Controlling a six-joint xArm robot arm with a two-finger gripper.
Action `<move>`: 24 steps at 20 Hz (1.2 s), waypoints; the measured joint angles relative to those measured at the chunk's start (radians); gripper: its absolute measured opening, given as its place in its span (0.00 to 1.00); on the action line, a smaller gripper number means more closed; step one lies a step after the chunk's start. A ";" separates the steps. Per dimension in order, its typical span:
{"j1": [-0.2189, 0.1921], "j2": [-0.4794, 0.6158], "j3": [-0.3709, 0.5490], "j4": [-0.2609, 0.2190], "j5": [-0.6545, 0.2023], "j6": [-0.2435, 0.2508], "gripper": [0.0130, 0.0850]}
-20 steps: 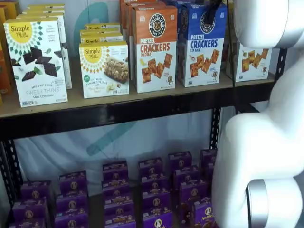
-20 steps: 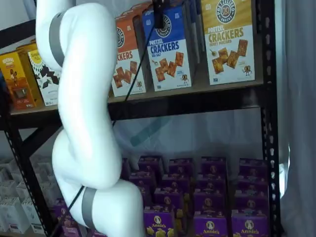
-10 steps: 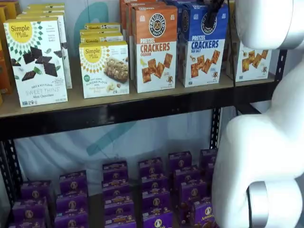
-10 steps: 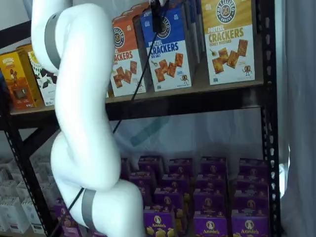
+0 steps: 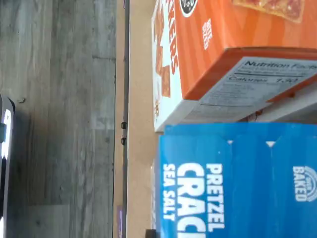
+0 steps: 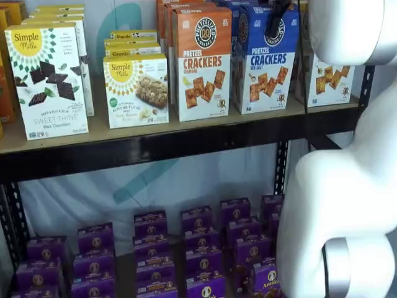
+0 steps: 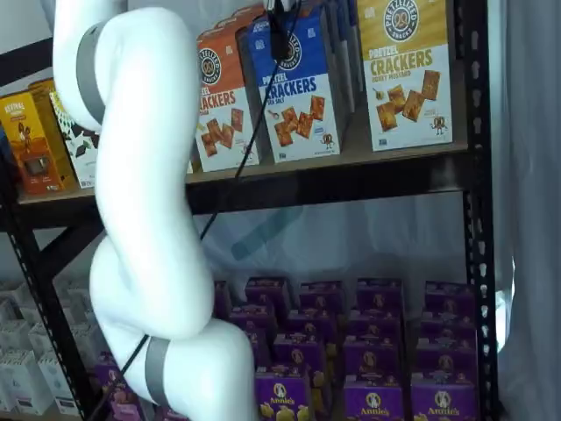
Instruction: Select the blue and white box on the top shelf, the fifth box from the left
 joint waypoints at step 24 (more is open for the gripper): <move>-0.031 -0.120 0.043 0.009 0.125 -0.008 0.61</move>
